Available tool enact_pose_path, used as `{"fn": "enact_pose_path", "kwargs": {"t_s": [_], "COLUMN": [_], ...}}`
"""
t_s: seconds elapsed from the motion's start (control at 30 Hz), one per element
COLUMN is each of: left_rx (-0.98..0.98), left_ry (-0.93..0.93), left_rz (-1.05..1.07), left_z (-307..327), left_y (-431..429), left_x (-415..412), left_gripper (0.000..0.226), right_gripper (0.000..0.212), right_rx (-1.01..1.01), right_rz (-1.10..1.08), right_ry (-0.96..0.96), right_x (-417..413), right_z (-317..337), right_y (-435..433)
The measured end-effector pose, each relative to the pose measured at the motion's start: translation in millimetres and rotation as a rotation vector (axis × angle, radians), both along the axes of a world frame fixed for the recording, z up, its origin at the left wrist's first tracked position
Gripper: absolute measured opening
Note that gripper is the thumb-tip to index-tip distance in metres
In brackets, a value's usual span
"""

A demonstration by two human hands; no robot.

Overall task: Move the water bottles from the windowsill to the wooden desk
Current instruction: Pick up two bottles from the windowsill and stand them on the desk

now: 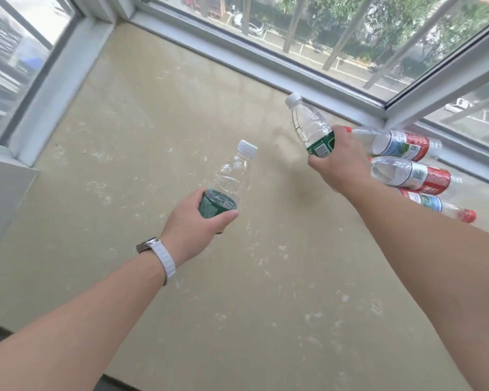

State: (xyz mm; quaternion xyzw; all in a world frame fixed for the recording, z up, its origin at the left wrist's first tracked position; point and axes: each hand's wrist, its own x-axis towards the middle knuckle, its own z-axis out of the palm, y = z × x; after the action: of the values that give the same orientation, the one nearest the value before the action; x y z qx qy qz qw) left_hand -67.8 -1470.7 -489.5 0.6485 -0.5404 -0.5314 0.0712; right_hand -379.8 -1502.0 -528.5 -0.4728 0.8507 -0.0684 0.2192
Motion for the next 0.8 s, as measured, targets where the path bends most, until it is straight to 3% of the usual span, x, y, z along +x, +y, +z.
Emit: {"fn": "enact_pose_path", "kwargs": {"t_s": [0.13, 0.33, 0.5, 0.67, 0.8], "left_rx": [-0.003, -0.074, -0.131, -0.217, -0.288], "left_ry": [0.055, 0.153, 0.279, 0.378, 0.452], "left_rz": [0.054, 0.076, 0.106, 0.102, 0.106], "left_z": [25, 85, 148, 204, 242], "left_y": [5, 17, 34, 63, 86], "left_x": [-4, -16, -25, -32, -34], "left_gripper": [0.028, 0.036, 0.036, 0.04, 0.043], "right_gripper": [0.068, 0.067, 0.047, 0.059, 0.05], "right_rx": [-0.148, -0.239, -0.401, -0.504, -0.605], "right_rz": [-0.126, -0.144, -0.213, -0.268, -0.241], "right_ry": [-0.129, -0.212, -0.393, -0.486, -0.549], "right_x": [9, 15, 23, 36, 51], "right_z": [35, 104, 169, 232, 280], "right_y": [20, 59, 99, 141, 176]}}
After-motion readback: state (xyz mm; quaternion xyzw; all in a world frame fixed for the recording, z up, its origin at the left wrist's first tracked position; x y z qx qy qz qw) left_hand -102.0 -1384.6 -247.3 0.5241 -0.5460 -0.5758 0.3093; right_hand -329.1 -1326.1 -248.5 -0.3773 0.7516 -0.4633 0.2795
